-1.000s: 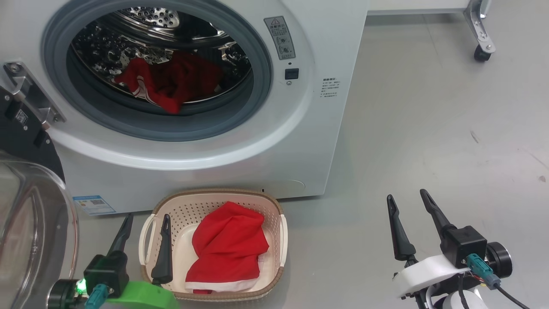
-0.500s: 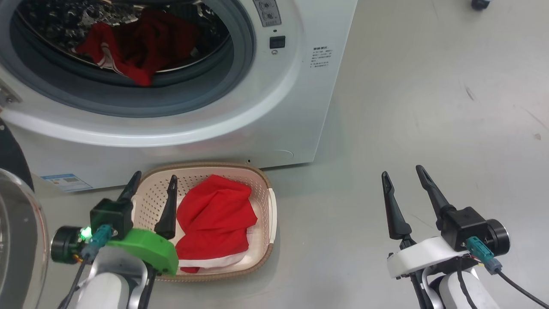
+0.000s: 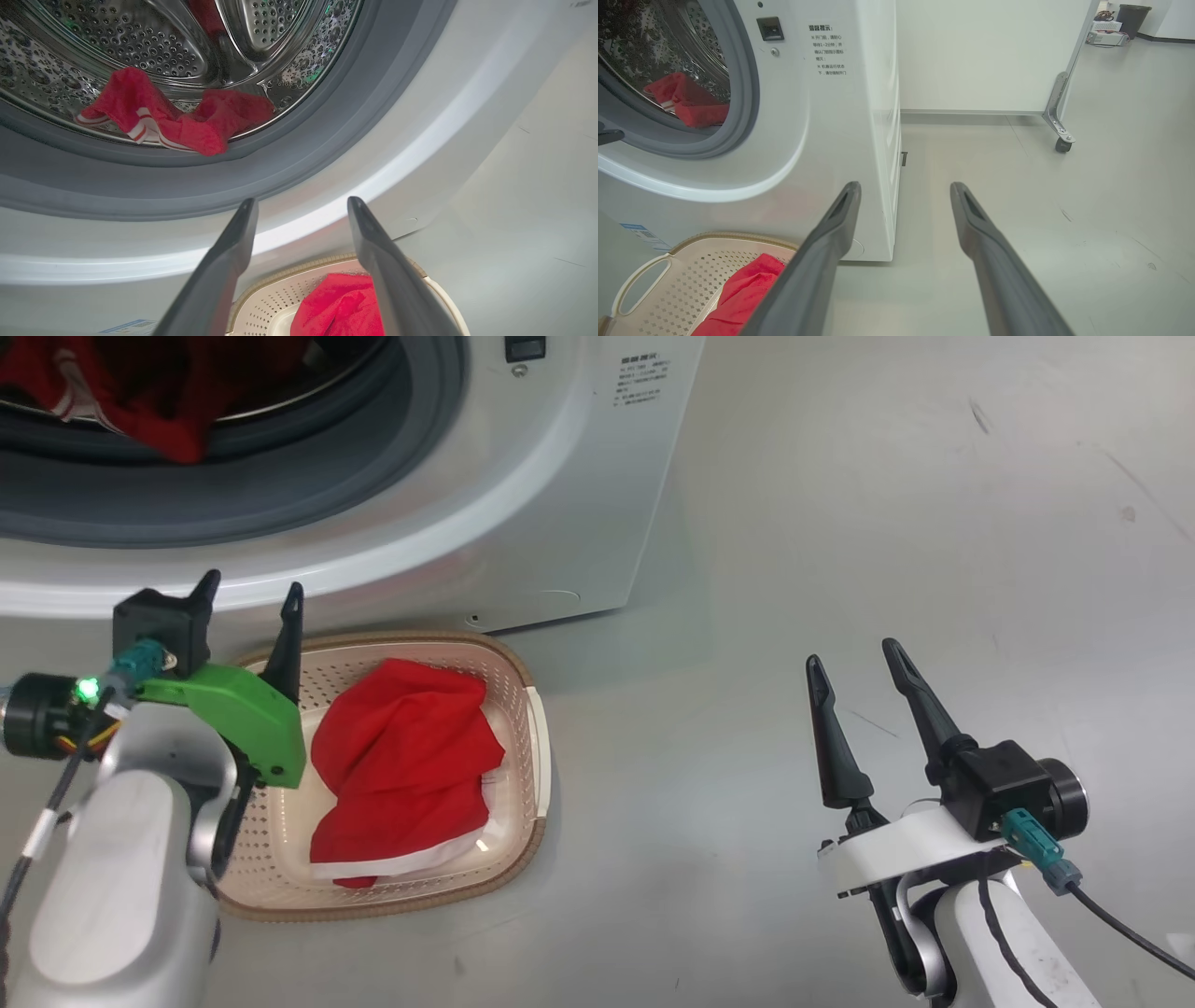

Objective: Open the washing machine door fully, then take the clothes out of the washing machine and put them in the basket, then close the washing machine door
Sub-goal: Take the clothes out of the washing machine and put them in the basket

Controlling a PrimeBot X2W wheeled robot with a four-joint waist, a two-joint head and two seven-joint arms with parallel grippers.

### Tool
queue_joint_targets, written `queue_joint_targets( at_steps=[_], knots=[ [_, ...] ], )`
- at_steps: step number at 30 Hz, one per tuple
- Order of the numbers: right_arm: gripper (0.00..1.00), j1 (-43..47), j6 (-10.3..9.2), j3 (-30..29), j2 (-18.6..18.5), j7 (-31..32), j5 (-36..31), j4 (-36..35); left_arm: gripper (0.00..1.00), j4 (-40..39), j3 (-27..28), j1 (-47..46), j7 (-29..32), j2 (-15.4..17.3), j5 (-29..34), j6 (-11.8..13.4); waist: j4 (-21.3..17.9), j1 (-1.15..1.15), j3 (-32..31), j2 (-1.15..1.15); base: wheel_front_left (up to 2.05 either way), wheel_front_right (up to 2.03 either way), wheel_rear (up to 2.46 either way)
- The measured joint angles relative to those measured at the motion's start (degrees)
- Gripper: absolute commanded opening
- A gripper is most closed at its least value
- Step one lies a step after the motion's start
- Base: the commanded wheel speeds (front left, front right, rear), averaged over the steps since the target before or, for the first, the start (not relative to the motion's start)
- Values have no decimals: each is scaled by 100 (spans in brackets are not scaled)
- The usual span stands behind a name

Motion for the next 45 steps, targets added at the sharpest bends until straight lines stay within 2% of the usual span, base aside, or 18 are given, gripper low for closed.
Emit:
queue_joint_targets(
  at_steps=[14,27,36,40,42,43,44,45],
  knots=[
    [100,-376,48,174,62,-145,146,232,100,661,232,-1497,784,641,108,-121,-578,0,664,0,0,0,0],
    [100,-600,65,343,104,-201,405,458,100,1254,363,-2467,1814,1552,453,-193,-1080,1,1061,0,0,0,0],
    [100,-752,57,376,114,-205,517,508,100,1430,337,-2902,2176,1711,500,-249,-1309,1,1292,0,0,0,0],
    [100,-851,40,379,121,-224,619,504,100,1570,383,-3059,2427,1885,500,-274,-1380,0,1392,0,0,0,0],
    [100,-881,37,379,122,-247,660,497,91,1650,446,-3134,2544,1907,458,-275,-1401,0,1442,0,0,0,0],
    [100,-893,34,376,123,-247,684,476,47,1683,454,-3153,2626,1915,432,-275,-1408,0,1462,0,0,0,0],
    [100,-903,34,374,124,-248,720,460,31,1718,470,-3157,2662,1917,425,-275,-1414,0,1481,0,0,0,0],
    [100,-909,33,374,125,-248,749,456,24,1753,489,-3157,2674,1920,425,-275,-1419,0,1492,0,0,0,0]
  ],
)
